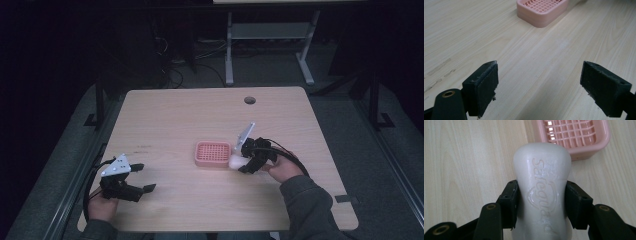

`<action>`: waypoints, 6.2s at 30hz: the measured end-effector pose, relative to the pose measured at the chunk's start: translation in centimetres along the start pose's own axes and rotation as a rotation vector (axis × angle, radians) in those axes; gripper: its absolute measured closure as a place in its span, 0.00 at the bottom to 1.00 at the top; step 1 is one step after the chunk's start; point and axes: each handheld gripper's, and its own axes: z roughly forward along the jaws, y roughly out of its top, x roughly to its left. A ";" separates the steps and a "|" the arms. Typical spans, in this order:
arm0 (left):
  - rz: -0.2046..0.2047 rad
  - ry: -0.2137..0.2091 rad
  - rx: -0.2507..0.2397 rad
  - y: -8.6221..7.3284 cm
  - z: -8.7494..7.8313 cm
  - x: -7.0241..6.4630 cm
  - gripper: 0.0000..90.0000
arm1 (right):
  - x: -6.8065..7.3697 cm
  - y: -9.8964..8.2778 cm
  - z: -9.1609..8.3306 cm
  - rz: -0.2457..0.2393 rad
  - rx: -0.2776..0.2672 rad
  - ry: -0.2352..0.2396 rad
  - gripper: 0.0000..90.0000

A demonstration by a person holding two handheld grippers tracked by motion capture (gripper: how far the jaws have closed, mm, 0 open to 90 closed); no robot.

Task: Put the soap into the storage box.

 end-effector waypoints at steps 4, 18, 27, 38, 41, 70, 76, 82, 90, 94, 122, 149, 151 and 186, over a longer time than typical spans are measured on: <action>0.000 0.000 0.001 0.0 0.0 0.0 0.16 | -0.2 0.2 0.2 0.002 -0.009 0.015 0.54; 0.000 0.000 -0.001 0.0 0.0 0.0 0.16 | -0.6 1.1 0.7 -0.010 0.008 0.012 0.54; 0.000 0.000 -0.002 0.0 -0.1 0.0 0.16 | -0.9 2.3 0.8 -0.021 0.008 0.015 0.54; 0.002 0.000 -0.002 0.0 0.0 0.1 0.16 | -1.3 3.7 0.8 -0.040 -0.008 0.017 0.54; 0.002 0.001 -0.003 0.0 -0.1 0.1 0.16 | -1.5 4.0 0.9 -0.046 -0.008 0.018 0.54; -0.001 0.000 -0.007 0.0 -0.1 0.2 0.16 | -2.6 8.7 2.2 -0.087 0.003 0.049 0.54; 0.005 -0.001 -0.002 0.0 -0.2 0.2 0.16 | -2.8 9.3 3.5 -0.092 0.017 0.063 0.54; 0.000 -0.003 -0.006 0.0 -0.1 0.2 0.16 | -3.2 9.5 4.3 -0.076 0.031 0.048 0.54; -0.002 -0.003 -0.009 0.0 -0.1 0.2 0.16 | -3.5 9.7 5.5 -0.078 0.045 0.052 0.54; 0.000 -0.003 -0.008 0.0 -0.1 0.2 0.16 | -3.6 9.8 5.9 -0.074 0.042 0.063 0.54; 0.005 -0.004 -0.004 0.1 -0.1 0.2 0.16 | -3.9 9.8 6.3 -0.067 0.054 0.043 0.54; 0.003 -0.004 -0.006 0.1 -0.1 0.1 0.16 | -4.2 9.2 6.4 -0.037 0.021 0.058 0.51; 0.004 -0.004 -0.005 0.1 -0.1 0.1 0.16 | -4.3 9.1 6.2 -0.027 0.009 0.056 0.49; 0.008 -0.006 0.005 0.1 0.1 0.0 0.16 | -3.8 6.2 3.0 0.048 -0.084 -0.010 0.33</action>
